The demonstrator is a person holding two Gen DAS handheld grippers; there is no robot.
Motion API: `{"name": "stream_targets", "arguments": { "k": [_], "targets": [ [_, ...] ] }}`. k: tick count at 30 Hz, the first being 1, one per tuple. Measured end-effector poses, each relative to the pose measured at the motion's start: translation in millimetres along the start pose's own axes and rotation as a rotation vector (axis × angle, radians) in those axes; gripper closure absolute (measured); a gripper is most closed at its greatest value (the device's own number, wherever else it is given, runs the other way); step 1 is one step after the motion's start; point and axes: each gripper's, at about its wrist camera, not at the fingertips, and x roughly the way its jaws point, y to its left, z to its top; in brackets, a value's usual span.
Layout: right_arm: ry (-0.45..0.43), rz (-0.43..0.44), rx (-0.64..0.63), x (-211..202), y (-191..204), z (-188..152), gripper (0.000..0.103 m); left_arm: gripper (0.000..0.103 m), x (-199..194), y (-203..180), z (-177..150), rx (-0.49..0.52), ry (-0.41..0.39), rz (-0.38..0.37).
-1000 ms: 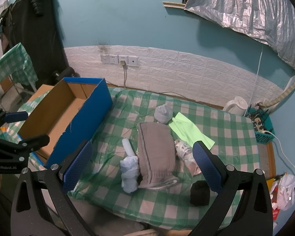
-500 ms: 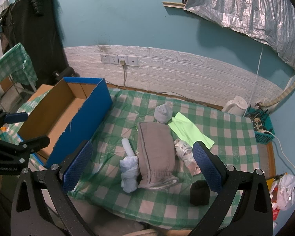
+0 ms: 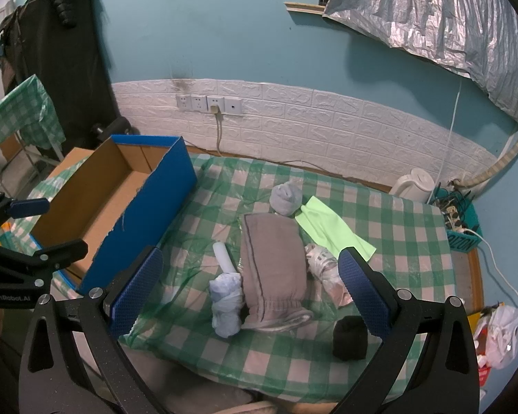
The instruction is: Organize soft objects
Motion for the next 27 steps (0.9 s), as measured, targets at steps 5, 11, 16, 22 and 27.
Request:
{"name": "stream_targets", "arguments": {
  "k": [5, 11, 16, 22, 27],
  "targets": [
    [0.001, -0.001, 0.001, -0.1, 0.0, -0.2, 0.002, 0.012, -0.6, -1.5, -0.2, 0.001, 0.002, -0.001],
    [0.001, -0.001, 0.000, -0.1, -0.5, -0.1, 0.002, 0.012, 0.0, 0.4, 1.0, 0.001, 0.003, -0.003],
    [0.002, 0.000, 0.000, 0.0, -1.1, -0.3, 0.002, 0.012, -2.5, -7.8, -5.5, -0.006, 0.005, -0.010],
    [0.002, -0.001, 0.000, 0.6, -2.1, -1.1, 0.002, 0.012, -3.5, -7.5, -5.5, -0.006, 0.006, -0.012],
    [0.003, -0.001, -0.001, 1.3, -5.1, -1.3, 0.002, 0.012, -4.0, -9.5, -6.0, -0.009, 0.013, -0.017]
  ]
}}
